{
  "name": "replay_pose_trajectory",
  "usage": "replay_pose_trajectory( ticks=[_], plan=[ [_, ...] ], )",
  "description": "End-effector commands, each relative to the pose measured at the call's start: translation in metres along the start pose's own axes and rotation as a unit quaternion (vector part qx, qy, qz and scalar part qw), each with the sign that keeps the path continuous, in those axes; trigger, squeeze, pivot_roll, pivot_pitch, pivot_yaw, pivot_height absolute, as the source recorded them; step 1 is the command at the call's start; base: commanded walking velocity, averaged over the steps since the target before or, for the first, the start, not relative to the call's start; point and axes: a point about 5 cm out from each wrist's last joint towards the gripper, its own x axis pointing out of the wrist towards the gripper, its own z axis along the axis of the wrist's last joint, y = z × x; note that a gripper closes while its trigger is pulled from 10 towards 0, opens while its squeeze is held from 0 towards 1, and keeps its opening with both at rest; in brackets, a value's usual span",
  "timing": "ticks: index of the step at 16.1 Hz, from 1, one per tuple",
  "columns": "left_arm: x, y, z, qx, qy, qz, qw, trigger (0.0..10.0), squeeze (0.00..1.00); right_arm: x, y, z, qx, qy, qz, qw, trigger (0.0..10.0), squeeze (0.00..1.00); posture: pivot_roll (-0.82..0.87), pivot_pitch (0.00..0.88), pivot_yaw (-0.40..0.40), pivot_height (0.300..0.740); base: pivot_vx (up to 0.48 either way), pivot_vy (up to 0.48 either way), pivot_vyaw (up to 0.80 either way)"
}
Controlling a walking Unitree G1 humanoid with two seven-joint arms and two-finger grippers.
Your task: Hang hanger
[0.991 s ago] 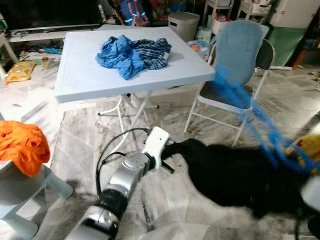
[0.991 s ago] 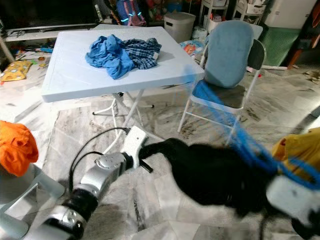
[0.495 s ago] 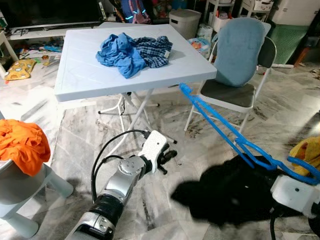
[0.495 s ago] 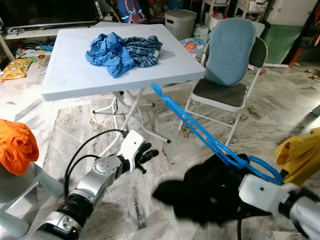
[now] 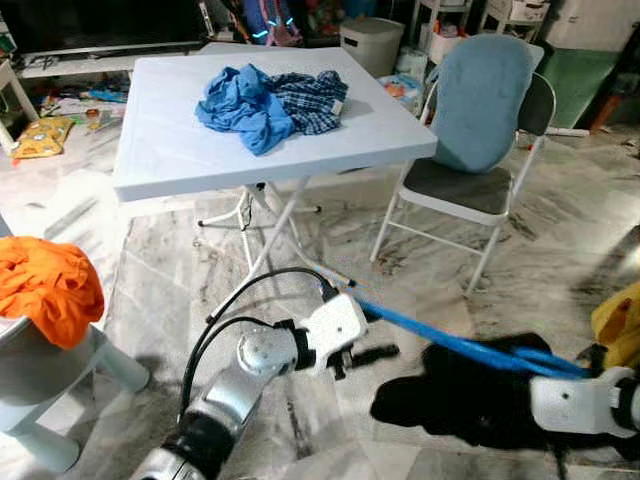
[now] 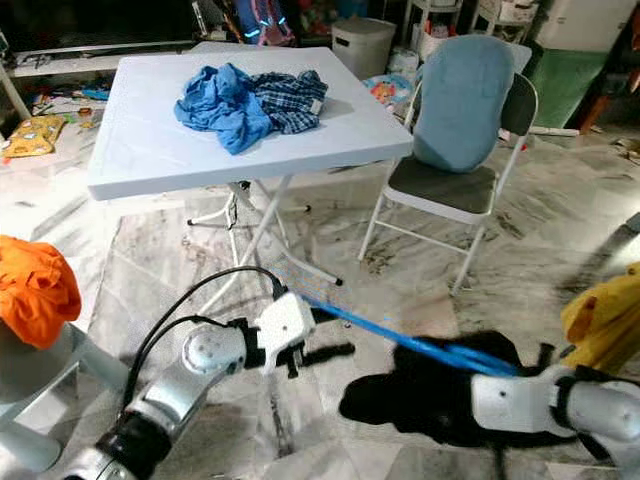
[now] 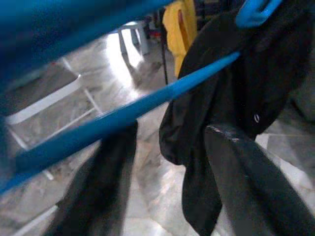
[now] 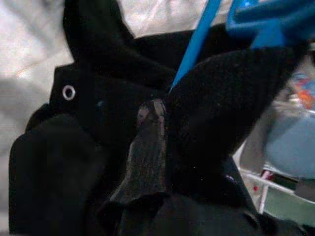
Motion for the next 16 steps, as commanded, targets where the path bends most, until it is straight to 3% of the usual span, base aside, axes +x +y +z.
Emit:
replay_pose_trajectory(
  ticks=[1, 5, 6, 7, 9, 10, 11, 12, 13, 16],
  plan=[
    [-0.001, 0.002, 0.007, 0.011, -0.011, -0.008, 1.0, 10.0, 1.0, 0.0, -0.009, -0.005, -0.023, 0.022, 0.007, 0.999, 10.0, 0.0, 0.0, 0.0, -0.061, 0.74, 0.0, 0.0, 0.0],
    [0.001, 0.001, 0.007, 0.01, -0.007, -0.027, 1.0, 10.0, 1.0, 0.018, -0.029, -0.011, -0.058, 0.063, -0.007, 0.996, 10.0, 0.0, 0.0, 0.0, -0.054, 0.74, 0.0, 0.0, 0.0],
    [0.003, 0.003, 0.009, -0.023, -0.011, -0.014, 1.0, 10.0, 1.0, 0.025, -0.033, -0.013, -0.053, 0.08, -0.02, 0.995, 10.0, 0.0, 0.0, 0.0, -0.055, 0.74, 0.0, 0.0, 0.0],
    [0.005, 0.005, 0.006, -0.039, 0.0, 0.0, 0.999, 10.0, 1.0, 0.031, -0.037, -0.01, -0.037, 0.076, -0.045, 0.995, 10.0, 0.0, 0.0, 0.0, -0.057, 0.74, 0.0, 0.0, 0.0],
    [0.006, 0.003, -0.003, 0.004, 0.029, -0.008, 1.0, 10.0, 1.0, 0.042, -0.047, 0.002, 0.008, 0.044, -0.093, 0.995, 10.0, 0.0, 0.0, 0.0, -0.059, 0.74, 0.0, 0.0, 0.0],
    [0.006, 0.004, -0.007, -0.003, 0.042, 0.011, 0.999, 10.0, 1.0, 0.046, -0.052, 0.009, 0.032, 0.025, -0.115, 0.993, 10.0, 0.0, 0.0, 0.0, -0.059, 0.74, 0.0, 0.0, 0.0],
    [0.006, 0.011, -0.012, 0.014, 0.065, 0.055, 0.996, 10.0, 1.0, 0.047, -0.053, 0.024, 0.085, -0.026, -0.133, 0.987, 10.0, 0.0, -0.01, 0.0, -0.057, 0.74, 0.0, 0.0, 0.0],
    [0.007, 0.012, -0.011, 0.011, 0.057, 0.056, 0.997, 10.0, 1.0, 0.047, -0.052, 0.026, 0.084, -0.032, -0.132, 0.987, 10.0, 0.0, -0.01, 0.0, -0.056, 0.74, 0.0, 0.0, 0.0],
    [0.009, 0.014, 0.003, -0.001, 0.013, 0.055, 0.998, 10.0, 1.0, 0.046, -0.043, 0.017, 0.036, 0.003, -0.118, 0.992, 10.0, 0.0, -0.01, 0.0, -0.055, 0.74, 0.0, 0.0, 0.0],
    [0.012, 0.016, 0.025, 0.056, -0.033, 0.03, 0.997, 10.0, 1.0, 0.041, -0.029, -0.006, 0.009, 0.053, -0.086, 0.995, 10.0, 0.0, -0.02, 0.0, -0.054, 0.74, 0.0, 0.0, 0.0]
  ],
)
